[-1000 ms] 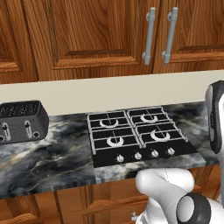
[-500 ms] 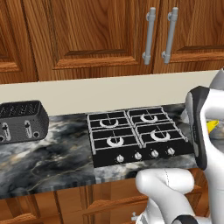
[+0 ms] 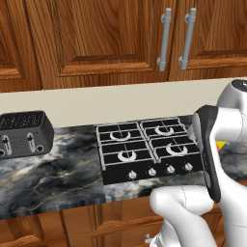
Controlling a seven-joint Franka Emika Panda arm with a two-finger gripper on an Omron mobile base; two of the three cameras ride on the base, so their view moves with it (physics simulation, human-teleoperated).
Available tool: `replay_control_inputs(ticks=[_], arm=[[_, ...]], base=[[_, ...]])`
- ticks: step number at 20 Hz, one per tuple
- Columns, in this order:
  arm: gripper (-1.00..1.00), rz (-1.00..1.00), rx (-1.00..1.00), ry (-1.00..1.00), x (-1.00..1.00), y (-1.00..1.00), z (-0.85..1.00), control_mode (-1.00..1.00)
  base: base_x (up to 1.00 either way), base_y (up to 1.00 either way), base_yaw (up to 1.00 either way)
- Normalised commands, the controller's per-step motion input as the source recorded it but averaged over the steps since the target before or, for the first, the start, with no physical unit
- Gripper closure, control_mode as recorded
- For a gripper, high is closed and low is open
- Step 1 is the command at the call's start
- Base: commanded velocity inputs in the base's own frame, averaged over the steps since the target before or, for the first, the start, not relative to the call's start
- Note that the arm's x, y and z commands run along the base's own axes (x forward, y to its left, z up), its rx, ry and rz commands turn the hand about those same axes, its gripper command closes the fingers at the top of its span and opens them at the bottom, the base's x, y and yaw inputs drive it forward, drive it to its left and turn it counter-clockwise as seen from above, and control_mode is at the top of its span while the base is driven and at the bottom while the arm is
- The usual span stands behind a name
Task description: Pick the cup and bowl from the counter and place them on the counter next to the sink.
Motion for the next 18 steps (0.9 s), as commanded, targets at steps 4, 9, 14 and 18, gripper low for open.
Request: replay_control_inputs(ticks=[4,9,14,18], arm=[[1.0,0.0,0.0,0.0,0.0,0.0,0.0,-1.0],[1.0,0.0,0.0,0.0,0.0,0.0,0.0,-1.0],[1.0,0.0,0.0,0.0,0.0,0.0,0.0,1.0],[1.0,0.0,0.0,0.0,0.0,0.0,0.0,1.0]], base=[[0.0,0.0,0.0],[0.0,0.0,0.0],[-0.05,0.02,0.0],[-0.95,0.63,0.17]])
